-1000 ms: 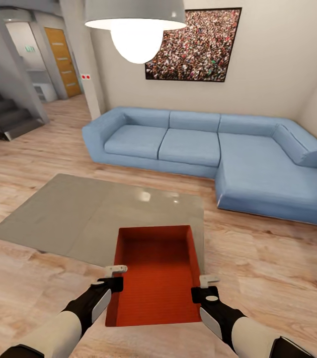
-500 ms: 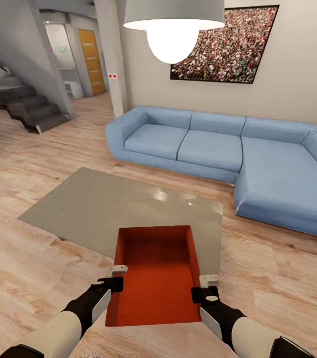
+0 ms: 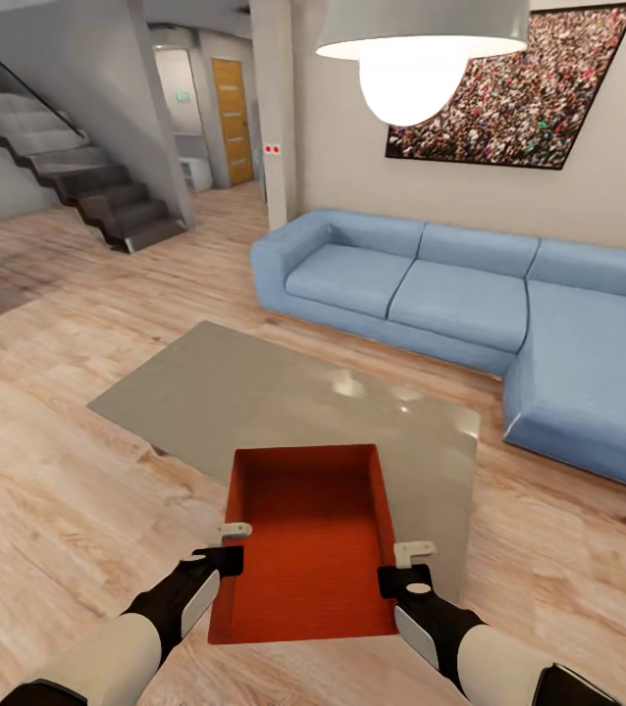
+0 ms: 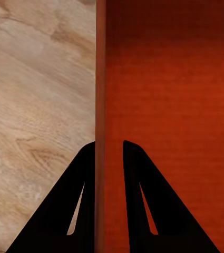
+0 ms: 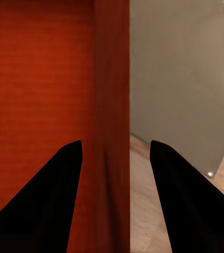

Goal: Move the two storage containers from the living room to the garage. In the garage, place one container on the floor and stack the other container on top of it (either order is fine).

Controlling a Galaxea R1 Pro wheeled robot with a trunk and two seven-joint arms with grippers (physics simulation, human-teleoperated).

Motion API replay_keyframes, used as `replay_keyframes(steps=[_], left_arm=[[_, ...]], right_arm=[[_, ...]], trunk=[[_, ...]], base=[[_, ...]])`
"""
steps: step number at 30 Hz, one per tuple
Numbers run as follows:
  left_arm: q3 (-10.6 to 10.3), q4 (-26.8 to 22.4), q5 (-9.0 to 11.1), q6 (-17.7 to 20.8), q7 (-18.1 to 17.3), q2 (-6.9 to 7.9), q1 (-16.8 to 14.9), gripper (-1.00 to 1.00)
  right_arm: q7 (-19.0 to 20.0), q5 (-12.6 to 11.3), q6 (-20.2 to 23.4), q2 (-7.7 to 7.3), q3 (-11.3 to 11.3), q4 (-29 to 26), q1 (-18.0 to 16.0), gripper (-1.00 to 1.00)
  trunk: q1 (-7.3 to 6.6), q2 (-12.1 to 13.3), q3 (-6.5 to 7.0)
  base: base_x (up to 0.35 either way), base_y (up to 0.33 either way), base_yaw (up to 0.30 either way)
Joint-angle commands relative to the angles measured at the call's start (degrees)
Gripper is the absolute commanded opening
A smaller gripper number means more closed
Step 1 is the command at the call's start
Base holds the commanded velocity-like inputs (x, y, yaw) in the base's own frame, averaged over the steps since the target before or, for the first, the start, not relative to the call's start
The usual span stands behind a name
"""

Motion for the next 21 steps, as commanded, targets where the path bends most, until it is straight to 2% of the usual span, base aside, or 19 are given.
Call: replay_keyframes(steps=[1,21], left_arm=[[-0.89,-0.27,-0.13,0.31,0.82,0.42,-0.05,-1.00],[-0.89,-0.27,-0.13,0.31,0.82,0.42,-0.05,-1.00]], right_arm=[[-0.20,-1.42,-0.18,-0.07,0.44,0.53,-0.04,-1.00],[-0.20,-1.42,-0.18,-0.07,0.44,0.53,-0.04,-1.00]], trunk=[[0.03,-0.10,-0.09],[0.03,-0.10,-0.09]], base=[[0.000,0.000,0.270],[0.000,0.000,0.270]])
